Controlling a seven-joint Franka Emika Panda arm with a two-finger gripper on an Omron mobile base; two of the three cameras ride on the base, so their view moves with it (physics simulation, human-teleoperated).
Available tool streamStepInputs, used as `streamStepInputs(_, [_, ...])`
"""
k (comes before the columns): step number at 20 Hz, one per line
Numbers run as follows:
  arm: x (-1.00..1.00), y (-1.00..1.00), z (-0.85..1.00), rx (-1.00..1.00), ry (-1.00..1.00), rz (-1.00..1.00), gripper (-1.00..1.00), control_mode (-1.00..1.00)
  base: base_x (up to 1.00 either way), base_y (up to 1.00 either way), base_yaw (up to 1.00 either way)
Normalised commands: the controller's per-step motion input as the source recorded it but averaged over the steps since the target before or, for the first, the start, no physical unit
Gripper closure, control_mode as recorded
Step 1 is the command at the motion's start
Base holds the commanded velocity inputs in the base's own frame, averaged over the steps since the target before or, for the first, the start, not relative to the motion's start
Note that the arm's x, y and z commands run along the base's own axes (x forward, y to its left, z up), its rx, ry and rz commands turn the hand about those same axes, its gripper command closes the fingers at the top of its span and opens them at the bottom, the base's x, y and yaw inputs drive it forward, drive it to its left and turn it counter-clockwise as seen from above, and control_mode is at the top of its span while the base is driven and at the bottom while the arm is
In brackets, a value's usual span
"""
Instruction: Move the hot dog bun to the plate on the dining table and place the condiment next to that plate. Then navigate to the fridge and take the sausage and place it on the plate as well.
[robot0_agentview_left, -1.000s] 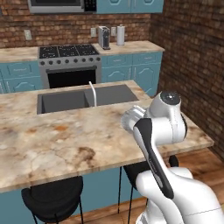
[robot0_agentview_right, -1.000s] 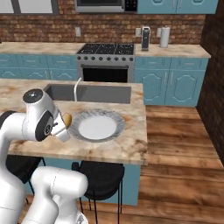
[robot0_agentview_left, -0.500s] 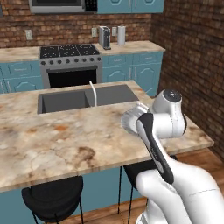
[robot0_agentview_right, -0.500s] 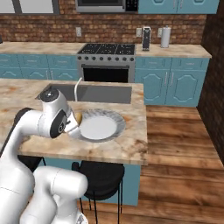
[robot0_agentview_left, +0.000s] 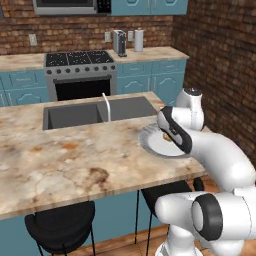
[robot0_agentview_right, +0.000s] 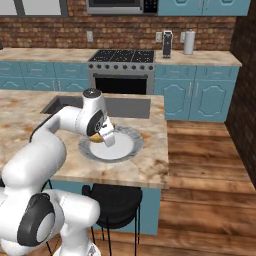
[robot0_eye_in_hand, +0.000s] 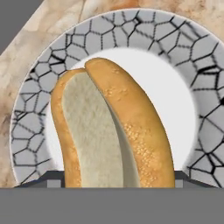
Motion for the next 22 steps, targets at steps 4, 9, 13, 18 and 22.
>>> streamStepInputs(4, [0.30, 0.00, -0.32, -0.01, 0.13, -0.03, 1.00, -1.00, 0.00, 0.00, 0.00])
streamStepInputs(9, [0.24, -0.01, -0.40, 0.00, 0.01, 0.00, 1.00, -1.00, 0.00, 0.00, 0.00])
streamStepInputs(13, [0.14, -0.02, -0.45, 0.00, 0.00, 0.00, 1.00, -1.00, 0.00, 0.00, 0.00])
streamStepInputs(18, [0.03, 0.00, -0.38, 0.00, 0.00, -0.01, -1.00, -1.00, 0.00, 0.00, 0.00])
streamStepInputs(22, [0.00, -0.02, -0.24, 0.00, 0.00, -0.07, -1.00, -1.00, 0.00, 0.00, 0.00])
